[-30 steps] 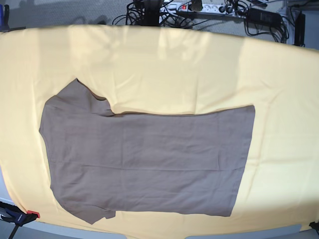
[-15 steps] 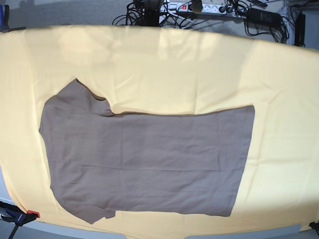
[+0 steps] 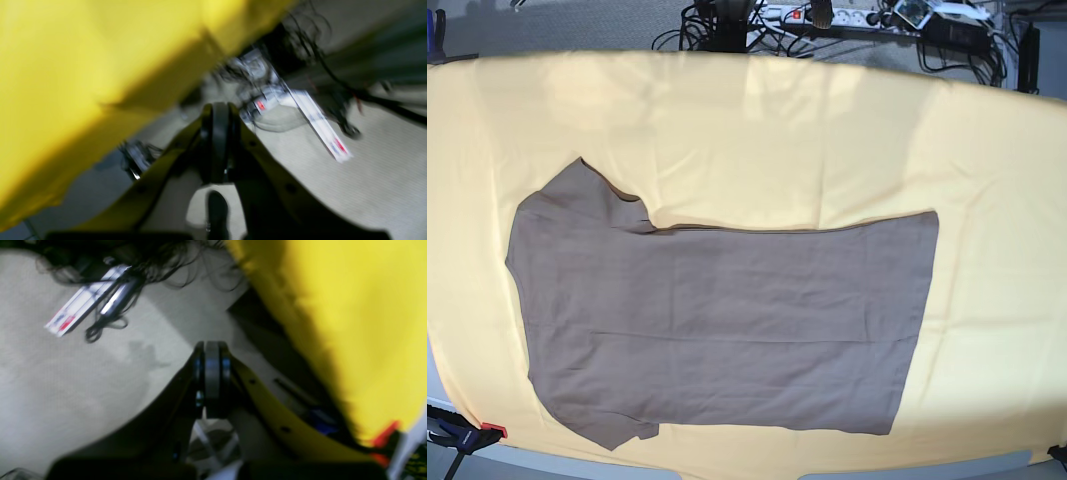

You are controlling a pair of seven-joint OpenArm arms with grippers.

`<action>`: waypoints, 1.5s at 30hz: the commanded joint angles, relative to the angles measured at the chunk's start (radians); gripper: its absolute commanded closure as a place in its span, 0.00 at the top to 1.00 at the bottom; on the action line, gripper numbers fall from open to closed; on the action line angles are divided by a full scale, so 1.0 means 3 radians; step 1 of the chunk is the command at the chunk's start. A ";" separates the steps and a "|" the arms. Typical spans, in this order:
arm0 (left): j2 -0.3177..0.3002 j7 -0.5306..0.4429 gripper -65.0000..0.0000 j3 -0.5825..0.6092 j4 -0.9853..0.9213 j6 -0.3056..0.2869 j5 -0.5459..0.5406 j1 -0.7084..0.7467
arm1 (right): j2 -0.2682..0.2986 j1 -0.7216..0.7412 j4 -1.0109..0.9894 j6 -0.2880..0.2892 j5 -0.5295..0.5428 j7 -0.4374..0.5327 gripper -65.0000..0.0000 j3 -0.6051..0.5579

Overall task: Fold the T-shirt properly
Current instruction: 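Move both grippers down to the shirt's shoulder and hem corners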

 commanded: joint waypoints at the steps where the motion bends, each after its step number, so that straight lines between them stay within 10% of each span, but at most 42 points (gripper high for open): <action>1: -0.0010 -0.0014 0.00 -0.0058 0.0042 0.0003 -0.0004 0.0055 | 0.0043 -0.0056 0.0053 -0.0078 -0.0075 0.0025 0.00 0.0004; 17: -0.0366 -0.0150 0.00 -0.0275 0.0042 -0.0249 0.0005 -0.0903 | 0.0287 0.0833 0.0053 -0.0263 -0.0537 0.0094 0.00 0.0004; 29: -0.0809 -0.0525 0.00 -0.0273 -0.0496 -0.0337 0.0009 -0.1783 | 0.0286 0.1902 0.0053 0.0460 0.0067 0.0336 0.00 0.0004; 37: -0.1242 -0.1499 0.00 -0.0125 -0.1399 -0.1401 0.0011 -0.2532 | 0.0287 0.2467 -0.0553 0.0599 0.0224 0.0403 0.00 0.0004; 41: -0.1492 -0.1624 0.29 0.0219 -0.1696 -0.1573 0.0013 -0.2998 | 0.0286 0.2574 -0.0633 0.0621 0.0426 0.0402 0.04 0.0004; 45: -0.1666 -0.1624 0.50 0.0776 -0.1972 -0.1596 0.0193 -0.3573 | 0.0286 0.2581 -0.0633 0.0654 0.0441 0.0402 0.29 0.0004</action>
